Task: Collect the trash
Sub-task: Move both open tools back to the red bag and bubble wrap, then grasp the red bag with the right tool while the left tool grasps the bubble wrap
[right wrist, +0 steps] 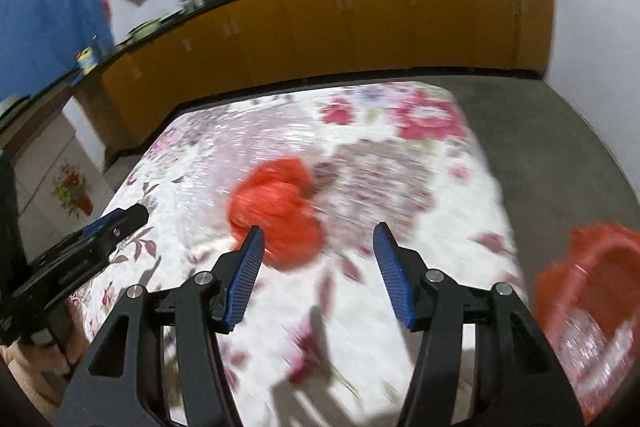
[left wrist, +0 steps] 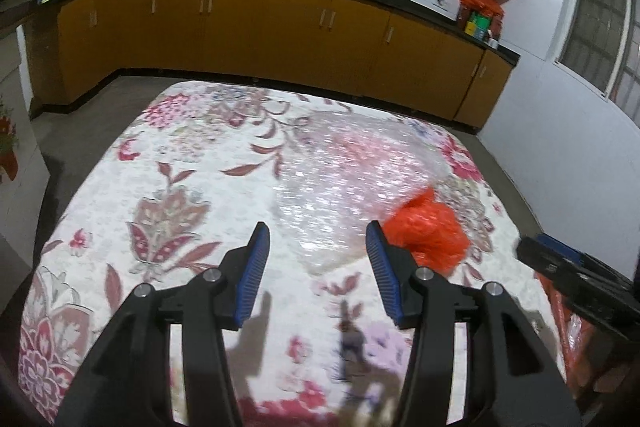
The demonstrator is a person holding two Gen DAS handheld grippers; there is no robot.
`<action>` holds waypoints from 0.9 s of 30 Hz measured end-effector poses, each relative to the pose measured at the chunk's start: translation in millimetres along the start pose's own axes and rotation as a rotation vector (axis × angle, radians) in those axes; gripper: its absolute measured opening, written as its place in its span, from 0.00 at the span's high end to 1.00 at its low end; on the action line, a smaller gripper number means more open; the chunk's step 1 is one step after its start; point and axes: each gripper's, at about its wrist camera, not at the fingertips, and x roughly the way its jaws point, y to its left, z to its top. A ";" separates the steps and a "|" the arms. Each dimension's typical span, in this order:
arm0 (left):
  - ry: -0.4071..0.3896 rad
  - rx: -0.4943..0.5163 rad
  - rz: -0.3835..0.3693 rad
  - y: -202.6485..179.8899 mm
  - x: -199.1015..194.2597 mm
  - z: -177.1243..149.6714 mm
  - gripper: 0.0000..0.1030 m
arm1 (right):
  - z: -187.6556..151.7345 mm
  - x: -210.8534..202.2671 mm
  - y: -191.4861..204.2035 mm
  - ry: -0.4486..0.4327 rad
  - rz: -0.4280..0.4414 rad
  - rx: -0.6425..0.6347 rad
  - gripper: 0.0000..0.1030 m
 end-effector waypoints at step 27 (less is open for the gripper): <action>0.120 0.068 -0.034 -45.8 64.0 19.5 0.45 | -26.7 21.0 -6.4 0.134 0.056 -0.092 0.89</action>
